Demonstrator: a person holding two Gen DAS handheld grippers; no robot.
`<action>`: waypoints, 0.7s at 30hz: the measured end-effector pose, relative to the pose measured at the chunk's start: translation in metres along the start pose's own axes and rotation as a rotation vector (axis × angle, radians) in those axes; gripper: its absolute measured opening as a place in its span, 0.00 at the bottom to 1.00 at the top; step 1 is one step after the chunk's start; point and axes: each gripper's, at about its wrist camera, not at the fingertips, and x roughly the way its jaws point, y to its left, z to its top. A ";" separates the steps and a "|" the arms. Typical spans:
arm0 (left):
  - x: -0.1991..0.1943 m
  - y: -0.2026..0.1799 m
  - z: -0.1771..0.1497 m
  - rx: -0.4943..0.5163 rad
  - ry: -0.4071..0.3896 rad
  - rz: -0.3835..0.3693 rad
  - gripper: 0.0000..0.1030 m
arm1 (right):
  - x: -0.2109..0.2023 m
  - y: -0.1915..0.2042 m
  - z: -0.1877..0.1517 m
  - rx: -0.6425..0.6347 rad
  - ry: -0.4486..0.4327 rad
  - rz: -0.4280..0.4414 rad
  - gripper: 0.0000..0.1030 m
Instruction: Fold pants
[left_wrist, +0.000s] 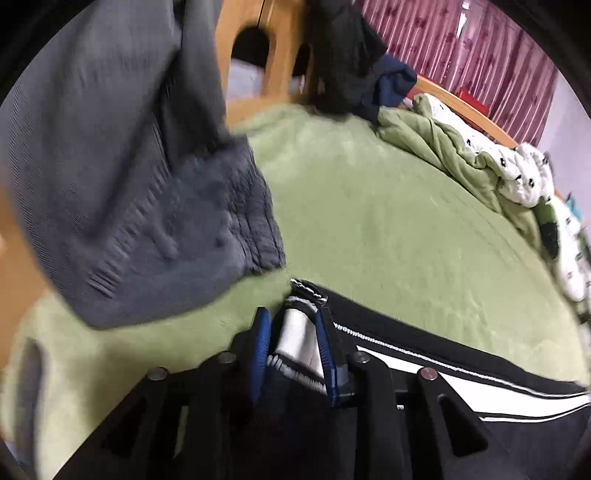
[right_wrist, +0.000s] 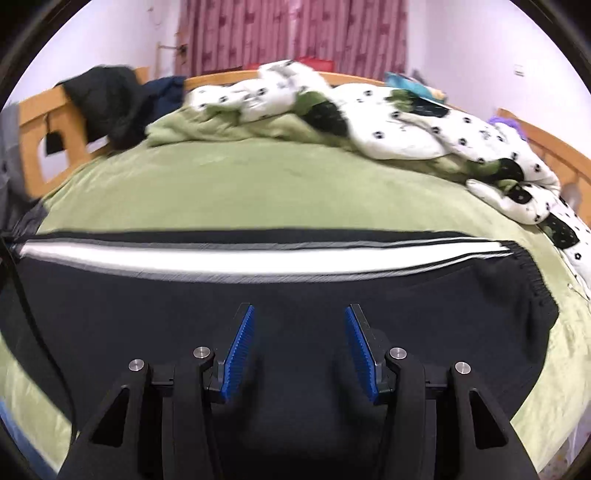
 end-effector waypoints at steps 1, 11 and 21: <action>-0.011 -0.008 -0.001 0.040 -0.032 0.015 0.28 | 0.005 -0.008 0.008 -0.001 -0.015 -0.020 0.49; -0.050 -0.096 -0.029 0.165 -0.068 -0.113 0.43 | 0.142 -0.051 0.053 -0.017 0.162 0.002 0.53; -0.041 -0.160 -0.063 0.146 0.102 -0.259 0.43 | 0.121 -0.062 0.061 0.079 0.141 0.040 0.48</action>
